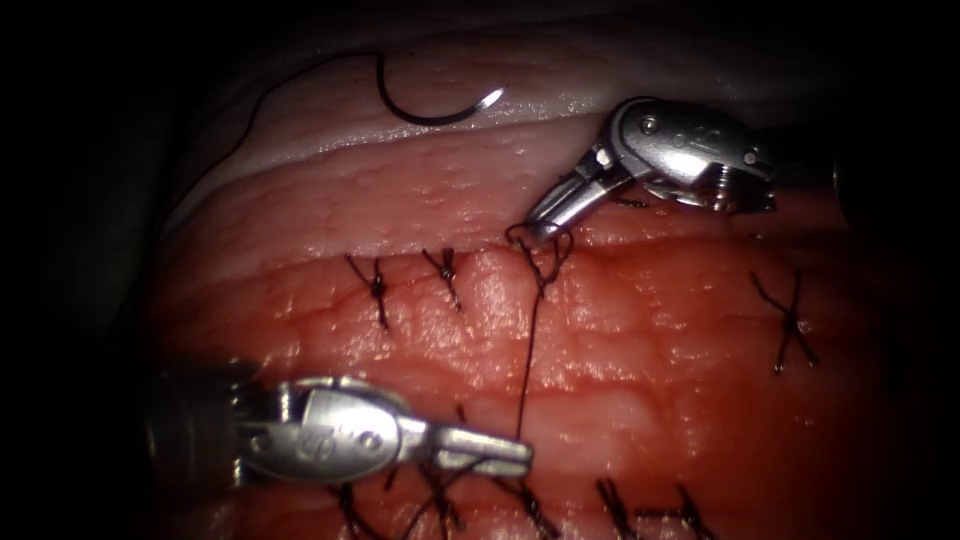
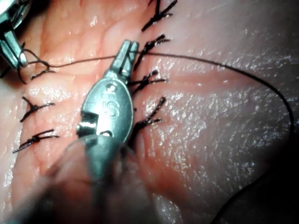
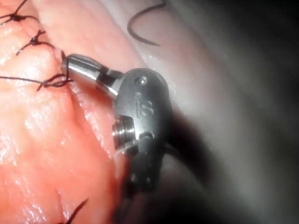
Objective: Wound Closure
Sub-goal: Tighten upward on tail with right gripper and tighten downward on long end with left hand, then wrap suture once counter-clockwise around right end-effector
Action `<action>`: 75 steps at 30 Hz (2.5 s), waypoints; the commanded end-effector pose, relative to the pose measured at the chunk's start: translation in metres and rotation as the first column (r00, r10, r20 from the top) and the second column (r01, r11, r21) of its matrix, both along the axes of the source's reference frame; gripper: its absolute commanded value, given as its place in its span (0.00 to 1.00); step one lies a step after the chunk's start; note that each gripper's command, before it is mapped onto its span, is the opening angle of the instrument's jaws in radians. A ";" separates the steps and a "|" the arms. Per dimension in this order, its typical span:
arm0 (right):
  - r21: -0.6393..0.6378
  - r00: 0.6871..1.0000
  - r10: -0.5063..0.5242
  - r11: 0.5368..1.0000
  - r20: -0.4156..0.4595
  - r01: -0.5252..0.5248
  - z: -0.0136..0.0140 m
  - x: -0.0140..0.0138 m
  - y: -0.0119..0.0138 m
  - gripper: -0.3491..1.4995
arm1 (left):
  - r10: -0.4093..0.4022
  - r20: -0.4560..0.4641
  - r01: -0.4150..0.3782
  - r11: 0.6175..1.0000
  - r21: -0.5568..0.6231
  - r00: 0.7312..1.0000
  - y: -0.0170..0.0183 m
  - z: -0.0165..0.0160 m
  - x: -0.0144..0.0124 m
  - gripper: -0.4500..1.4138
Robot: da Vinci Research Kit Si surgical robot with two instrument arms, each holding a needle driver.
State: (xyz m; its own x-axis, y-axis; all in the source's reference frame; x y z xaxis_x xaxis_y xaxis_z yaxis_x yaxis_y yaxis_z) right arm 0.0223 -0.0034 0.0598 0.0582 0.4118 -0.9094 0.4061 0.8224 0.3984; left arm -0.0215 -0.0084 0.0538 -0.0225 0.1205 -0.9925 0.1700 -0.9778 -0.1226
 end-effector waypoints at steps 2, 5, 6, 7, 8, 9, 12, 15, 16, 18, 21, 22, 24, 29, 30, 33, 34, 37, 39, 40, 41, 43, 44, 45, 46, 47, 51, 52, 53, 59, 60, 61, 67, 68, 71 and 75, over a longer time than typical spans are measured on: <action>-0.008 1.000 0.005 1.000 0.002 -0.005 0.0009 0.0013 0.0001 0.00 | 0.026 0.008 -0.026 1.000 -0.005 1.000 -0.0012 -0.0001 -0.0010 0.00; -0.009 1.000 0.008 1.000 0.003 -0.008 0.0008 0.0019 -0.0002 0.00 | 0.083 0.013 -0.083 0.997 -0.010 0.996 -0.0042 -0.0018 -0.0023 0.00; -0.008 1.000 0.006 1.000 0.001 -0.006 0.0009 0.0020 -0.0002 0.00 | 0.094 0.016 -0.094 0.996 -0.008 0.995 -0.0047 -0.0022 -0.0026 0.00; -0.009 1.000 0.010 1.000 0.004 -0.010 0.0009 0.0021 -0.0001 0.00 | 0.105 0.022 -0.105 0.994 -0.005 0.994 -0.0053 -0.0025 -0.0029 0.00; -0.010 1.000 0.015 1.000 0.009 -0.015 0.0009 0.0021 -0.0001 0.00 | 0.113 0.030 -0.113 0.994 -0.002 0.993 -0.0058 -0.0029 -0.0032 0.00; -0.013 1.000 0.024 1.000 0.018 -0.024 0.0010 0.0021 0.0000 0.00 | 0.127 0.038 -0.127 0.992 -0.002 0.991 -0.0064 -0.0034 -0.0036 0.00; -0.024 0.996 0.067 0.998 0.059 -0.066 0.0014 0.0022 0.0002 0.00 | 0.162 0.055 -0.162 0.987 0.002 0.985 -0.0078 -0.0047 -0.0048 0.00; -0.027 0.990 0.100 0.995 0.095 -0.098 0.0017 0.0022 0.0005 0.00 | 0.185 0.073 -0.186 0.983 0.006 0.980 -0.0085 -0.0055 -0.0054 0.00; -0.028 0.988 0.111 0.994 0.107 -0.108 0.0017 0.0022 0.0006 0.00 | 0.191 0.079 -0.191 0.981 0.004 0.978 -0.0086 -0.0057 -0.0056 0.00; -0.031 0.981 0.137 0.990 0.137 -0.135 0.0019 0.0021 0.0007 0.00 | 0.207 0.096 -0.209 0.978 0.003 0.974 -0.0091 -0.0062 -0.0062 0.00; -0.038 0.973 0.166 0.986 0.162 -0.162 0.0020 0.0021 0.0009 0.00 | 0.223 0.105 -0.225 0.974 0.006 0.969 -0.0096 -0.0066 -0.0067 0.00; -0.045 0.969 0.177 0.984 0.171 -0.172 0.0021 0.0021 0.0010 0.00 | 0.229 0.107 -0.231 0.973 0.004 0.967 -0.0097 -0.0067 -0.0067 0.00; -0.050 0.964 0.196 0.981 0.181 -0.190 0.0021 0.0020 0.0012 0.00 | 0.237 0.114 -0.238 0.971 0.000 0.965 -0.0099 -0.0069 -0.0069 0.00; -0.054 0.964 0.206 0.978 0.169 -0.199 0.0021 0.0021 0.0008 0.00 | 0.240 0.121 -0.242 0.970 -0.001 0.963 -0.0096 -0.0073 -0.0069 0.00; -0.053 0.964 0.207 0.978 0.166 -0.200 0.0020 0.0021 0.0006 0.00 | 0.233 0.115 -0.235 0.972 0.000 0.966 -0.0093 -0.0074 -0.0068 0.00; -0.030 0.955 0.270 0.963 0.125 -0.269 0.0010 0.0019 -0.0002 0.44 | 0.206 0.099 -0.208 0.978 0.016 0.974 -0.0074 -0.0080 -0.0063 0.00; -0.038 0.948 0.292 0.956 0.123 -0.290 0.0007 0.0018 -0.0004 0.60 | 0.199 0.098 -0.201 0.980 0.011 0.975 -0.0067 -0.0083 -0.0061 0.00; -0.038 0.937 0.329 0.944 0.121 -0.327 -0.0004 0.0008 -0.0005 0.76 | 0.170 0.090 -0.169 0.986 -0.017 0.981 -0.0039 -0.0092 -0.0052 0.00; -0.046 0.926 0.358 0.934 0.115 -0.355 -0.0012 -0.0001 -0.0004 0.78 | 0.146 0.081 -0.143 0.989 -0.038 0.986 -0.0018 -0.0098 -0.0046 0.00; -0.050 0.922 0.370 0.929 0.117 -0.366 -0.0018 -0.0008 -0.0003 0.78 | 0.135 0.079 -0.131 0.990 -0.054 0.988 -0.0005 -0.0101 -0.0042 0.00; -0.056 0.918 0.378 0.926 0.118 -0.374 -0.0022 -0.0013 -0.0002 0.79 | 0.128 0.079 -0.122 0.990 -0.068 0.989 0.0004 -0.0103 -0.0039 0.00; -0.065 0.908 0.400 0.917 0.122 -0.395 -0.0032 -0.0026 0.0003 0.83 | 0.116 0.079 -0.110 0.991 -0.083 0.990 0.0023 -0.0108 -0.0034 0.00; -0.063 0.902 0.414 0.910 0.122 -0.409 -0.0037 -0.0032 0.0006 0.85 | 0.111 0.081 -0.103 0.990 -0.093 0.990 0.0035 -0.0110 -0.0031 0.00; -0.066 0.896 0.428 0.904 0.121 -0.423 -0.0041 -0.0037 0.0008 0.86 | 0.108 0.083 -0.100 0.990 -0.096 0.991 0.0043 -0.0111 -0.0028 0.00; -0.075 0.885 0.450 0.893 0.122 -0.443 -0.0047 -0.0044 0.0011 0.87 | 0.105 0.086 -0.096 0.990 -0.105 0.991 0.0051 -0.0113 -0.0026 0.00; -0.088 0.875 0.468 0.883 0.121 -0.460 -0.0051 -0.0048 0.0011 0.87 | 0.101 0.089 -0.091 0.990 -0.111 0.991 0.0062 -0.0114 -0.0024 0.00; -0.111 0.858 0.496 0.868 0.133 -0.485 -0.0064 -0.0055 -0.0002 0.81 | 0.089 0.095 -0.076 0.989 -0.126 0.992 0.0094 -0.0113 -0.0018 0.00; -0.111 0.857 0.500 0.865 0.127 -0.489 -0.0067 -0.0054 -0.0006 0.74 | 0.086 0.096 -0.074 0.989 -0.126 0.992 0.0101 -0.0111 -0.0018 0.00; -0.119 0.855 0.505 0.862 0.122 -0.492 -0.0069 -0.0052 -0.0014 0.57 | 0.083 0.096 -0.071 0.989 -0.126 0.992 0.0107 -0.0110 -0.0017 0.00; -0.136 0.838 0.539 0.839 0.081 -0.527 -0.0070 -0.0024 -0.0056 0.00 | 0.068 0.102 -0.055 0.991 -0.123 0.993 0.0153 -0.0084 -0.0018 0.00; -0.140 0.835 0.544 0.835 0.078 -0.532 -0.0069 -0.0020 -0.0061 0.00 | 0.064 0.105 -0.051 0.991 -0.120 0.992 0.0157 -0.0080 -0.0019 0.00; -0.146 0.826 0.560 0.824 0.070 -0.547 -0.0069 -0.0014 -0.0066 0.00 | 0.062 0.106 -0.048 0.991 -0.124 0.992 0.0162 -0.0076 -0.0020 0.00; -0.134 0.800 0.598 0.797 0.041 -0.589 -0.0075 0.0016 -0.0073 0.00 | 0.049 0.121 -0.035 0.993 -0.113 0.991 0.0186 -0.0050 -0.0024 0.00; -0.132 0.800 0.599 0.796 0.035 -0.590 -0.0075 0.0021 -0.0075 0.00 | 0.042 0.123 -0.028 0.993 -0.111 0.992 0.0191 -0.0045 -0.0024 0.00; -0.130 0.806 0.591 0.800 0.008 -0.586 -0.0076 0.0038 -0.0085 0.00 | 0.027 0.132 -0.012 0.994 -0.108 0.991 0.0200 -0.0033 -0.0023 0.00; -0.127 0.803 0.595 0.794 -0.033 -0.594 -0.0074 0.0057 -0.0103 0.00 | 0.010 0.136 0.004 0.994 -0.106 0.991 0.0213 -0.0011 -0.0020 0.00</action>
State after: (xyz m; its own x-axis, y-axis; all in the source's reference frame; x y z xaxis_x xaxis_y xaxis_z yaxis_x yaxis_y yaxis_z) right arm 0.0271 -0.0135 0.0520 -0.1500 0.2505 -0.9564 -0.1848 0.9432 0.2760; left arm -0.0229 0.0128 0.0527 0.1141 0.0156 -0.9933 0.1790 -0.9838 0.0051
